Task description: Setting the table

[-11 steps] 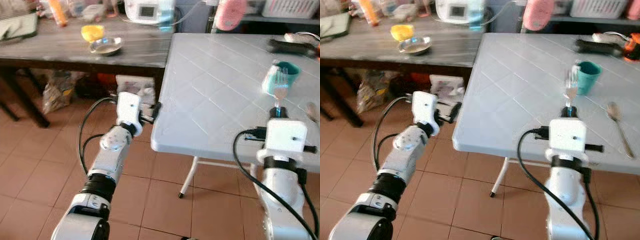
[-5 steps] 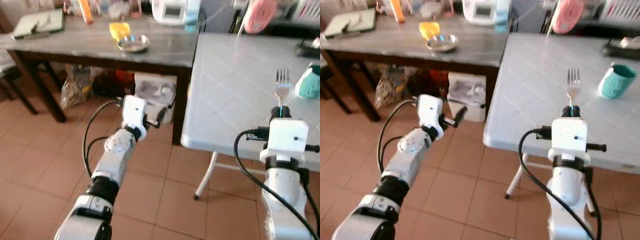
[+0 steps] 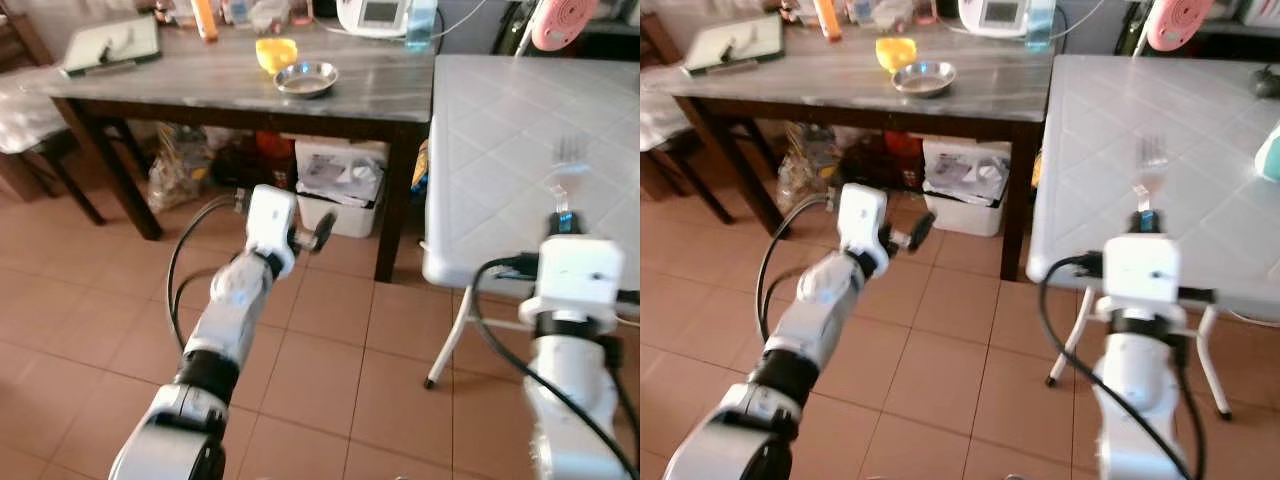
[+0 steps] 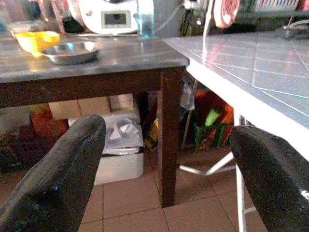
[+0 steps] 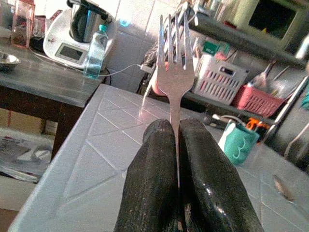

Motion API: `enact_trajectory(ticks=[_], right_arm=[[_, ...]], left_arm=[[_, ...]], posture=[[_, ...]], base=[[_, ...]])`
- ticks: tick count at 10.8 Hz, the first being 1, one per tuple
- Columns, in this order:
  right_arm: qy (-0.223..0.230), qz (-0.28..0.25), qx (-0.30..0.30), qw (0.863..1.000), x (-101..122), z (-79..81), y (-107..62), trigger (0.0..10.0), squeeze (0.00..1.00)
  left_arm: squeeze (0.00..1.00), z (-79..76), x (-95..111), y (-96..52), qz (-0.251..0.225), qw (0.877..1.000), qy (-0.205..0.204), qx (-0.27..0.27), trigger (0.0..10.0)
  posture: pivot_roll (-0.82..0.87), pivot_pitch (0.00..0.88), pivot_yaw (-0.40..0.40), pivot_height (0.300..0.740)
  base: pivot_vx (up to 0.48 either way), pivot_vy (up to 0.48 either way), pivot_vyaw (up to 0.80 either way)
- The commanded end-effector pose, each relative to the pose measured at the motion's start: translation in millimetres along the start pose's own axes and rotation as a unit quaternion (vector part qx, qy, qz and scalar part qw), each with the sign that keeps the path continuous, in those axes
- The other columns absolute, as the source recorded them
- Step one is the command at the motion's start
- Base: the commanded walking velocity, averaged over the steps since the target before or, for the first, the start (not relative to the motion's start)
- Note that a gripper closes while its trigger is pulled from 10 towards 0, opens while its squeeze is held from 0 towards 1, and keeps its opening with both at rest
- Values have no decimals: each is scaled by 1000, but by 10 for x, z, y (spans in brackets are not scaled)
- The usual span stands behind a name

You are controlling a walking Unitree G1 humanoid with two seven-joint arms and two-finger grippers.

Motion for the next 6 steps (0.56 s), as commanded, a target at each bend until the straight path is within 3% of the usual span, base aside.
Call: enact_trajectory(ticks=[1,6], right_arm=[[11,-11,3,1000,77,40,-9,10000,0],[7,-10,3,1000,70,35,-6,10000,0]], left_arm=[[0,102,-50,-57,8,1000,6,11,10000],[0,61,-47,-40,6,1000,2,8,10000]], posture=[[6,114,57,740],[2,114,52,740]], base=[[0,412,0],[0,412,0]])
Point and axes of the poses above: a point about 5 cm out from each wrist's last joint towards the gripper, its own y axis pointing out of the wrist towards the gripper, its own x axis along the axis of the wrist's last joint, z = x × y, the point moved 4 cm from there along y, pointing out of the wrist towards the gripper, and after that the axes turned 3 degrees about -y, right-handed, at the moved point
